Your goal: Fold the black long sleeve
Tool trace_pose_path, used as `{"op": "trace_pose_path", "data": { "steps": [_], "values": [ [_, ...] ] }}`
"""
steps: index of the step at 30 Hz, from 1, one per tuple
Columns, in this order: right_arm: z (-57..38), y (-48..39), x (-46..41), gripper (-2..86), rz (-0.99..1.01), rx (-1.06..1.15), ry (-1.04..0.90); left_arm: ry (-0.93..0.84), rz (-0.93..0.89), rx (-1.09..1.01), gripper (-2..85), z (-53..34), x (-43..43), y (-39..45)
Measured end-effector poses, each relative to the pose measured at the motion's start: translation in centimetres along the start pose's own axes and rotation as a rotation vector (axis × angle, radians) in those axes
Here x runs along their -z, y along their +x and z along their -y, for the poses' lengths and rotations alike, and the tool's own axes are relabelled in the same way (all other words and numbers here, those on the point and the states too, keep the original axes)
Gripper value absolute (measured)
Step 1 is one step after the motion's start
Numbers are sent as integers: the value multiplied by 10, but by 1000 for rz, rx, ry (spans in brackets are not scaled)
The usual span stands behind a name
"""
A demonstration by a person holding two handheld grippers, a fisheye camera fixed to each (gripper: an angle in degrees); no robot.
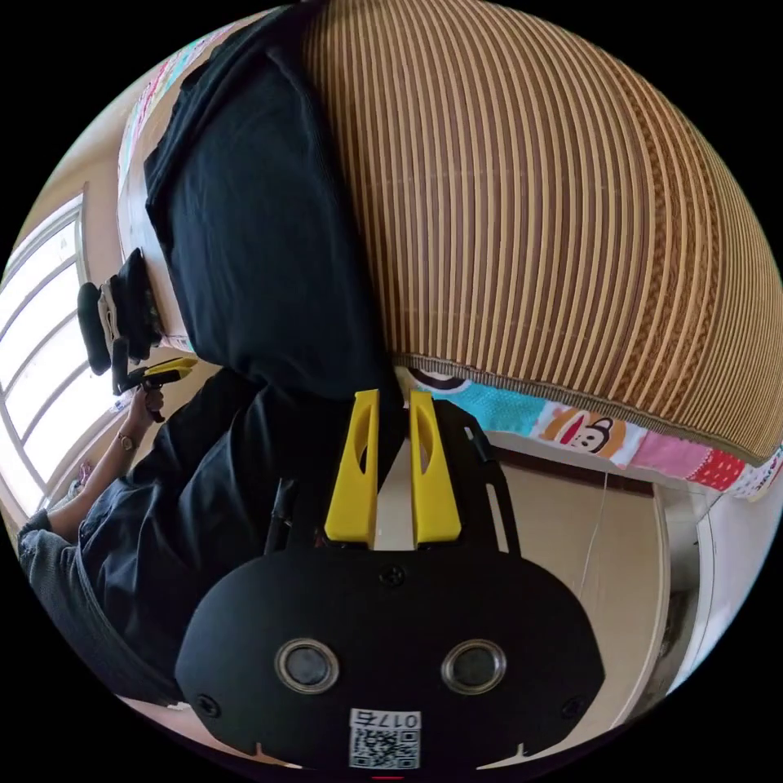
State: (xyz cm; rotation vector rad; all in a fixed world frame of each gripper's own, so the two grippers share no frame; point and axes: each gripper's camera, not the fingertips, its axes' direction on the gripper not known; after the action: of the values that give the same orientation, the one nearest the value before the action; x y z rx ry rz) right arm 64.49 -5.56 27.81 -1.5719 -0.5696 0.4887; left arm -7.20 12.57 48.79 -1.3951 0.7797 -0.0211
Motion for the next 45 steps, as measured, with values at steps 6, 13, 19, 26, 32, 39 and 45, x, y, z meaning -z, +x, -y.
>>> {"op": "trace_pose_path", "data": {
  "steps": [6, 13, 19, 26, 32, 39, 45],
  "values": [
    [-8, 37, -14, 85, 154, -100, 66, -89, 59, 31, 115, -2, -2, -23],
    [2, 53, -8, 115, 155, -58, 86, -114, 7, 69, 51, -9, 33, -56],
    [14, 80, -20, 124, 205, -98, 94, -105, -676, -140, 34, -57, 102, -63],
    [13, 116, -40, 87, 365, -192, 32, 104, -891, -159, 28, -132, 204, -91],
    [-3, 135, -48, 103, 442, -172, 134, 144, -903, -95, 23, -168, 245, -118],
    [-20, 142, -58, 44, 692, -87, 147, 206, -987, -107, 18, -198, 291, -131],
    [-116, 155, -3, 23, 1102, 118, 626, 341, -1131, -315, 11, -252, 346, -124]
  ]
}}
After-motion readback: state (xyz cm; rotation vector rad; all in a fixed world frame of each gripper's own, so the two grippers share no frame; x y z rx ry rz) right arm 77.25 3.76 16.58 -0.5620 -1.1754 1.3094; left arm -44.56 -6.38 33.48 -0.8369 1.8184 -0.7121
